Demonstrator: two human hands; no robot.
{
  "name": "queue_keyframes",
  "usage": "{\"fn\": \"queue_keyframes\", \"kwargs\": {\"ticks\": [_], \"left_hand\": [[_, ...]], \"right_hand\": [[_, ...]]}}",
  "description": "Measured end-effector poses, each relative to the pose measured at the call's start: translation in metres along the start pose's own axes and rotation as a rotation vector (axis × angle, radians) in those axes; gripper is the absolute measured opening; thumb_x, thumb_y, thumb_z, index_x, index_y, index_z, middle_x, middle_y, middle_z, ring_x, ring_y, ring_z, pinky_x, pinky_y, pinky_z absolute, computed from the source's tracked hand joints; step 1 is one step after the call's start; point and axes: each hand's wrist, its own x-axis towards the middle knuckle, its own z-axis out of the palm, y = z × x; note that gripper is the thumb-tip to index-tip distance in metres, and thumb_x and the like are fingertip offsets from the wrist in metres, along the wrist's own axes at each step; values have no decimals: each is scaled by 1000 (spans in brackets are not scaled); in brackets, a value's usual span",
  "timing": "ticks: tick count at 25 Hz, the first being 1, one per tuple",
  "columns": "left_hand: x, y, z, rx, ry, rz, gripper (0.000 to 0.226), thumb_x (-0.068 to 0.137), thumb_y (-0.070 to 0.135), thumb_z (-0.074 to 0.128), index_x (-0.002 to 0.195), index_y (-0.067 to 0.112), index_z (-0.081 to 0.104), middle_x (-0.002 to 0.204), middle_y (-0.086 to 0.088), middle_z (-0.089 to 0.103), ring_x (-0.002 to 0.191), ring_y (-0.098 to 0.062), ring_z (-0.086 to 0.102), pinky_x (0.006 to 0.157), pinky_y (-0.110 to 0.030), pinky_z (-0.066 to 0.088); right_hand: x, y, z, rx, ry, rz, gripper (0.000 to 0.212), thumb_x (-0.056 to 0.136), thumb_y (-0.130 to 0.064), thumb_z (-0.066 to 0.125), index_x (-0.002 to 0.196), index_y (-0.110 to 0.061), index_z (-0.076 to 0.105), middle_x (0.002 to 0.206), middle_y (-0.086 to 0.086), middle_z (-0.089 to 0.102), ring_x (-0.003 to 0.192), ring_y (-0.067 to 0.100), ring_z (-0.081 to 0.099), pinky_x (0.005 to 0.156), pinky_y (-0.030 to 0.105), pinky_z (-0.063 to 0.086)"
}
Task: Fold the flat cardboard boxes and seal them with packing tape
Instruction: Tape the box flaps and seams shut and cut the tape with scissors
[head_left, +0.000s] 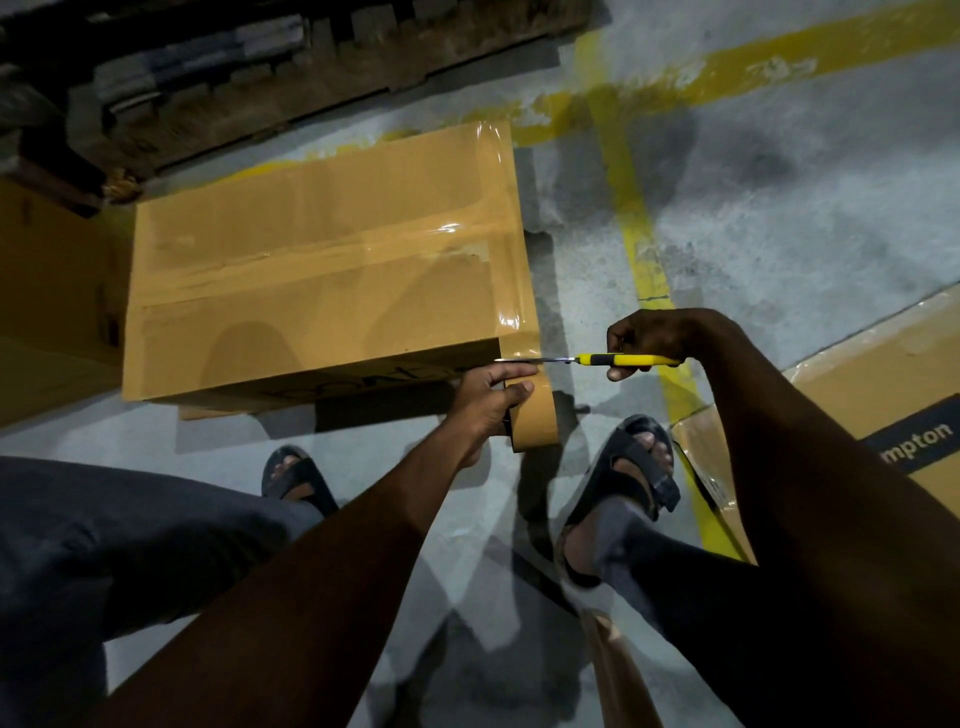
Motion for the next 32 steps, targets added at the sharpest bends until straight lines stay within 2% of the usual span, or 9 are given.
{"fn": "queue_keyframes", "kwargs": {"ticks": [5,8,12,15,18,23,25,27,32], "left_hand": [[0,0,0,22,-15,-17,24,92,10,60,114,15,68,110,-1,61,101,-24,55,73,-40,53],[-7,-7,7,58,-37,-28,24,92,6,59,113,14,68,105,0,61,89,-16,55,63,-29,48],[-13,-17,5,136,-44,-37,19,91,7,61,103,17,71,106,1,62,88,-16,56,66,-33,48],[-20,-8,-7,230,-66,-22,21,90,4,61,103,17,72,108,-1,63,87,-16,56,67,-32,47],[-32,19,-20,346,-139,26,35,86,-6,60,113,15,69,115,-3,64,86,-12,56,68,-27,47],[-65,100,-64,510,-193,165,51,78,-18,58,110,21,68,114,10,64,81,-4,63,59,-23,54],[-76,135,-95,630,-171,255,53,74,-18,60,107,24,68,113,9,65,88,-18,68,64,-37,60],[-84,161,-127,825,-81,347,54,73,-14,61,109,25,69,113,2,68,87,-27,66,67,-35,56],[-86,200,-162,1131,78,407,49,77,-1,63,117,28,67,106,-4,61,87,-15,48,68,-20,32]], "right_hand": [[7,6,3,42,16,-11,74,12,-81,81,62,-30,66,72,2,62,68,17,57,64,39,42],[13,7,6,-48,24,26,57,32,-70,87,60,-27,63,71,1,64,68,20,58,65,37,44],[10,12,22,-184,52,111,53,46,-70,83,72,-27,67,84,1,67,84,27,64,71,36,48],[3,16,34,-251,243,169,60,72,-64,75,87,-6,70,94,15,67,89,36,63,73,33,48],[-14,14,46,-101,521,345,81,64,-87,59,69,-6,56,83,16,61,80,34,61,72,35,51],[-50,-54,48,213,993,287,58,84,-65,57,82,-7,61,93,20,66,96,39,65,67,34,42],[-58,-101,45,163,1128,213,45,84,-52,61,98,-10,67,102,17,67,100,38,64,73,37,47],[-55,-155,49,75,1194,127,40,84,-47,62,112,-18,67,109,13,65,105,36,62,79,39,50],[0,-242,72,-181,1123,43,35,88,-39,63,114,-16,57,108,11,63,104,35,60,74,40,48]]}}
